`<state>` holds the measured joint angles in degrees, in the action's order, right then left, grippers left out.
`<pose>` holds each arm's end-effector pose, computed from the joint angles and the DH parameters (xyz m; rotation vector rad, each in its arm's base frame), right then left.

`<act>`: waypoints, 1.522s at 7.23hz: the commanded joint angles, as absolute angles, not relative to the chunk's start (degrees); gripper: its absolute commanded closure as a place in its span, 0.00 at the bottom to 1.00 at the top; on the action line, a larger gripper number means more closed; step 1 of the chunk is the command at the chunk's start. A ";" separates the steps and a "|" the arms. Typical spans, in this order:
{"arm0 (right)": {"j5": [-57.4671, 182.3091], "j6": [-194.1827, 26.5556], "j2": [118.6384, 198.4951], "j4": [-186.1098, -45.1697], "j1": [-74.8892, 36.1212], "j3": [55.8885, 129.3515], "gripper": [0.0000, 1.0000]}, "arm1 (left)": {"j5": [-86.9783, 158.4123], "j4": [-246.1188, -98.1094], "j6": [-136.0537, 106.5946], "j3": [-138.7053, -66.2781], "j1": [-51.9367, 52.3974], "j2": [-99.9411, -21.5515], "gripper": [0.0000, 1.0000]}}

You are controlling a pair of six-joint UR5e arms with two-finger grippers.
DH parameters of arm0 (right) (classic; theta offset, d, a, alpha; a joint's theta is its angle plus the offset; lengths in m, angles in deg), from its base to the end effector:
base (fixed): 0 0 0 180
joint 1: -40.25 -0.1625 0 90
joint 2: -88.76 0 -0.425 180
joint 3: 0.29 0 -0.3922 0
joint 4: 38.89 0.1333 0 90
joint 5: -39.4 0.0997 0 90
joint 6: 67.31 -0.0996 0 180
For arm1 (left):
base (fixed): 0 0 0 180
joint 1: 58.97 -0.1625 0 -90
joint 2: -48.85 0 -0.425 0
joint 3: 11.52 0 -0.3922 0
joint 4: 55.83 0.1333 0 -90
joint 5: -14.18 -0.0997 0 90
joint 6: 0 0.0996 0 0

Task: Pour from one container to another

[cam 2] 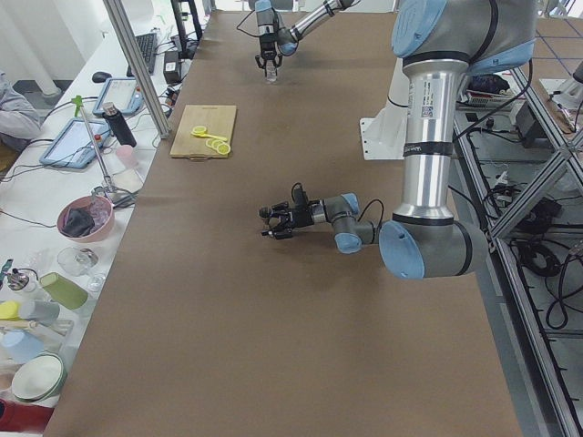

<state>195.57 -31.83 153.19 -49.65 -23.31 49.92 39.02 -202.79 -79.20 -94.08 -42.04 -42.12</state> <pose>-0.2482 -0.5938 0.5688 1.1970 -1.0446 -1.5174 0.4061 -0.3574 0.5813 1.2221 0.5077 -0.5905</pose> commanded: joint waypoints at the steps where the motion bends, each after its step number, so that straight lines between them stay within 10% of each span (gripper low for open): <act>1: 196.37 -32.15 153.18 -52.77 -26.18 51.48 1.00 | 39.14 -202.79 -79.01 -94.40 -42.00 -42.38 1.00; 11: 198.31 -53.17 152.83 -56.30 -27.60 54.90 1.00 | 61.25 -212.37 -26.10 -98.80 -39.46 -74.78 1.00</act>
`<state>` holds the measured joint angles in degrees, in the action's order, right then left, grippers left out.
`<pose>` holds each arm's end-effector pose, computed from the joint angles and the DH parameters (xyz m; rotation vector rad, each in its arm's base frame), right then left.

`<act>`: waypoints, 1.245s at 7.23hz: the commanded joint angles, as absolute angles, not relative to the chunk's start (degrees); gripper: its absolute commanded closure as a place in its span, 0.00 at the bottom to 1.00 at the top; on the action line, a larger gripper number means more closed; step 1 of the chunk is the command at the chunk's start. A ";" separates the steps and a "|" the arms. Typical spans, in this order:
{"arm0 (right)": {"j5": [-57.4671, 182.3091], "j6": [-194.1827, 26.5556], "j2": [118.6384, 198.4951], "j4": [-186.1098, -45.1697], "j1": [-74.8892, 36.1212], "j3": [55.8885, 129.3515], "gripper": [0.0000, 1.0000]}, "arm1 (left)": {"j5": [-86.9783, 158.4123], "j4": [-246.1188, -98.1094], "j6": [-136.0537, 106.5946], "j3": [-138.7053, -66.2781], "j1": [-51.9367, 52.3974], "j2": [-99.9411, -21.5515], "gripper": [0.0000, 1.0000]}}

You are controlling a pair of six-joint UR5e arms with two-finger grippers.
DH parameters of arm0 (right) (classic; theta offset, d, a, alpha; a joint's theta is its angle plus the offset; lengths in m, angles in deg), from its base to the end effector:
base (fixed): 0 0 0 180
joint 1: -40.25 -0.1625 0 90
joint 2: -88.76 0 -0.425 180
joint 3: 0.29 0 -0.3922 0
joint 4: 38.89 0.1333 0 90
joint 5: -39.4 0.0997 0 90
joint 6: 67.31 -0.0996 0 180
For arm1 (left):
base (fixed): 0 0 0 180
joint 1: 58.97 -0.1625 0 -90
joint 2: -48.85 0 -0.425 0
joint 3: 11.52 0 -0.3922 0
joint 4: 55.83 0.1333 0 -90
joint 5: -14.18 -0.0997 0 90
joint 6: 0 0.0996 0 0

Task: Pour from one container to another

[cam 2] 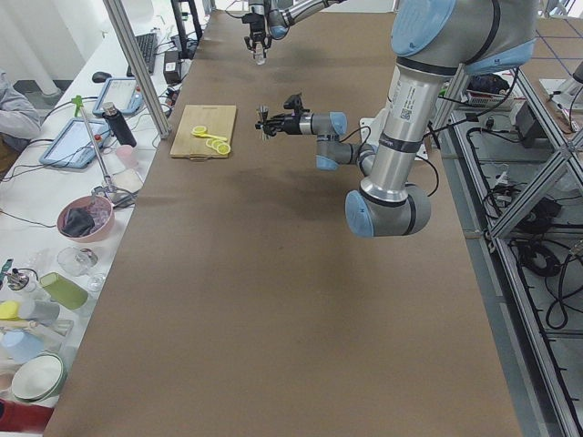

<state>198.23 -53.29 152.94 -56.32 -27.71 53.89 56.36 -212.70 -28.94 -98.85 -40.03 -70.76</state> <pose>-0.2061 -0.6169 0.5413 0.9201 -1.1965 -1.1626 0.5190 -0.3970 0.2504 1.4344 0.7458 -0.1158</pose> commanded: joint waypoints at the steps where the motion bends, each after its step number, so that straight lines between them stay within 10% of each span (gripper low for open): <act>1: 198.04 -52.99 152.74 -56.03 -27.78 55.87 1.00 | 63.21 -211.93 -23.67 -98.01 -39.45 -76.90 1.00; 9: 193.40 -52.81 150.99 -62.77 -29.02 72.11 1.00 | 68.23 -211.84 -21.53 -92.93 -41.12 -86.92 1.00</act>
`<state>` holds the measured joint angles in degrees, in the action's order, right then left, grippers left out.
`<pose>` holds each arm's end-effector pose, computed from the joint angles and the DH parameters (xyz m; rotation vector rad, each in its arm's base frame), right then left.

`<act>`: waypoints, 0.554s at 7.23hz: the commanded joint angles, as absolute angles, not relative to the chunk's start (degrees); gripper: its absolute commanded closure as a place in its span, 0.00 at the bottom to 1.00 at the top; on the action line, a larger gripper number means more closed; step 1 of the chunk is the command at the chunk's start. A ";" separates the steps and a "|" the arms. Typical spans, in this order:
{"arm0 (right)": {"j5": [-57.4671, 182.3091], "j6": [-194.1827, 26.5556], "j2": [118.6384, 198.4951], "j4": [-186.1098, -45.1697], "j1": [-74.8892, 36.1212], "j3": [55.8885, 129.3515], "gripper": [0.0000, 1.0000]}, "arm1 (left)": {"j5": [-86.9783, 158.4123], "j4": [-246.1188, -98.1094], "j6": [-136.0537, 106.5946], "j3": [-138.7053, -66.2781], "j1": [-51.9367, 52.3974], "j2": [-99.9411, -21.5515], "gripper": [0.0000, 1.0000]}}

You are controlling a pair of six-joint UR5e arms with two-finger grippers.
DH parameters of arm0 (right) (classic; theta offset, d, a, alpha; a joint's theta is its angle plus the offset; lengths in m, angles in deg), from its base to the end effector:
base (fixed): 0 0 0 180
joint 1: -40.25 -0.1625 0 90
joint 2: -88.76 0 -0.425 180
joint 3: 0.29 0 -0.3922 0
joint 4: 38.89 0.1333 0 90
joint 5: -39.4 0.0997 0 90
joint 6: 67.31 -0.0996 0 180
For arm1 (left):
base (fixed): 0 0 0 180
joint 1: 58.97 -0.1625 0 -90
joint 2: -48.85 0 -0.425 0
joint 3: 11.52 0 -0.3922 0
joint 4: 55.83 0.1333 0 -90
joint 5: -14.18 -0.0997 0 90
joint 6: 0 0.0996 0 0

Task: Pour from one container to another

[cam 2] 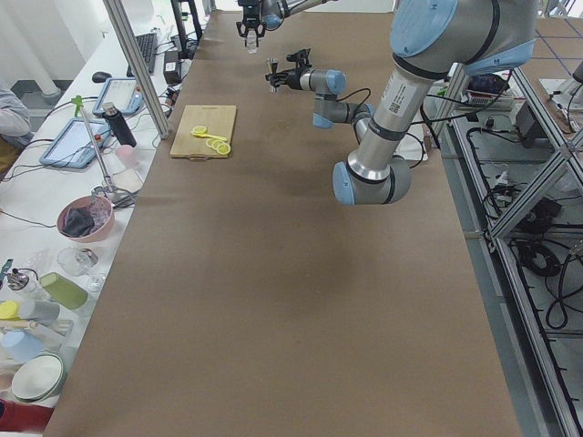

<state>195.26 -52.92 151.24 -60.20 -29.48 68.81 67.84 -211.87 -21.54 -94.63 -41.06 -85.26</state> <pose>-0.1856 -0.6250 0.4081 1.1671 -1.0863 -1.2265 0.5721 -0.3870 0.1150 1.4861 0.9376 0.0702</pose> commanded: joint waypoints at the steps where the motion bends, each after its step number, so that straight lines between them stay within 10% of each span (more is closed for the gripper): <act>1: 191.03 -50.29 150.72 -68.45 -28.05 76.31 1.00 | 70.59 -211.75 -21.53 -91.17 -41.04 -89.73 1.00; 4: 183.31 -33.41 151.42 -94.11 -24.81 89.14 1.00 | 71.32 -211.84 -21.53 -90.27 -41.12 -89.76 1.00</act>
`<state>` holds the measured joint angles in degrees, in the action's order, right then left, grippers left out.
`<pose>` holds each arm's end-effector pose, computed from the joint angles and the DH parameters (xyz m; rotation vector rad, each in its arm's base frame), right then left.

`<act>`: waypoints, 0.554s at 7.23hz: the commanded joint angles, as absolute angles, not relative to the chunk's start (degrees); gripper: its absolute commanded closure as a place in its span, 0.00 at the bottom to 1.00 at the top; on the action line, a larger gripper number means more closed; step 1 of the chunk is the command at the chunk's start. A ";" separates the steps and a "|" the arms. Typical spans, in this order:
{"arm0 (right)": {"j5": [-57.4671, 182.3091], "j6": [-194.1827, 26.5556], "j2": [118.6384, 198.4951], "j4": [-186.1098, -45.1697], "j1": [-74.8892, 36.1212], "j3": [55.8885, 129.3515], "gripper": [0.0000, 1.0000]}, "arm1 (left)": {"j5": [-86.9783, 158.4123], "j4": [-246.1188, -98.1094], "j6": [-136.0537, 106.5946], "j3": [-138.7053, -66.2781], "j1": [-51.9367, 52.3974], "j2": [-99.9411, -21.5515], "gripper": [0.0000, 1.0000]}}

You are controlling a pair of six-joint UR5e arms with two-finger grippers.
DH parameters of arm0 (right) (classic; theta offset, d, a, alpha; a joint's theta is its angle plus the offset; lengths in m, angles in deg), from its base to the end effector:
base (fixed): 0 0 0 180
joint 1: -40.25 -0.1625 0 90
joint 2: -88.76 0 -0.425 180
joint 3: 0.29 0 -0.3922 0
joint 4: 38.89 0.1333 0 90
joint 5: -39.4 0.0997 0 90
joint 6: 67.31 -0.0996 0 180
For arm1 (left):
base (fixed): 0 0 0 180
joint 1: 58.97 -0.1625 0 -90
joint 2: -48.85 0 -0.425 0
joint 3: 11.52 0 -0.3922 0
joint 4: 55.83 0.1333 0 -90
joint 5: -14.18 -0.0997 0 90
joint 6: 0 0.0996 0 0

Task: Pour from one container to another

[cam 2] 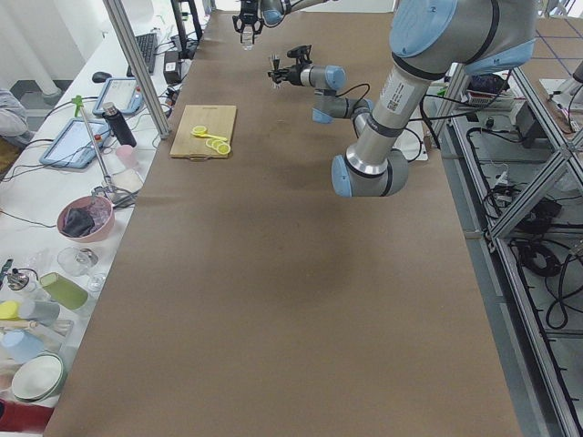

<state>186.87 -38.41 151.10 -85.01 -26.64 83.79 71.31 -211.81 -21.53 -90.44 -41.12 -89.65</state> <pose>-0.2104 -0.6186 0.3250 1.1724 -0.8991 -1.3201 0.5975 -0.3892 0.0894 1.4707 0.9818 0.1222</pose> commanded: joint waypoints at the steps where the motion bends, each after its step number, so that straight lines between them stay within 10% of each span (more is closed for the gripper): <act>1: 181.45 -30.95 151.34 -98.09 -24.01 91.36 1.00 | 71.23 -211.84 -21.53 -90.10 -41.12 -89.58 1.00; 4: 180.04 -30.66 150.90 -106.30 -20.94 100.59 1.00 | 71.58 -211.84 -21.62 -90.18 -41.12 -89.49 1.00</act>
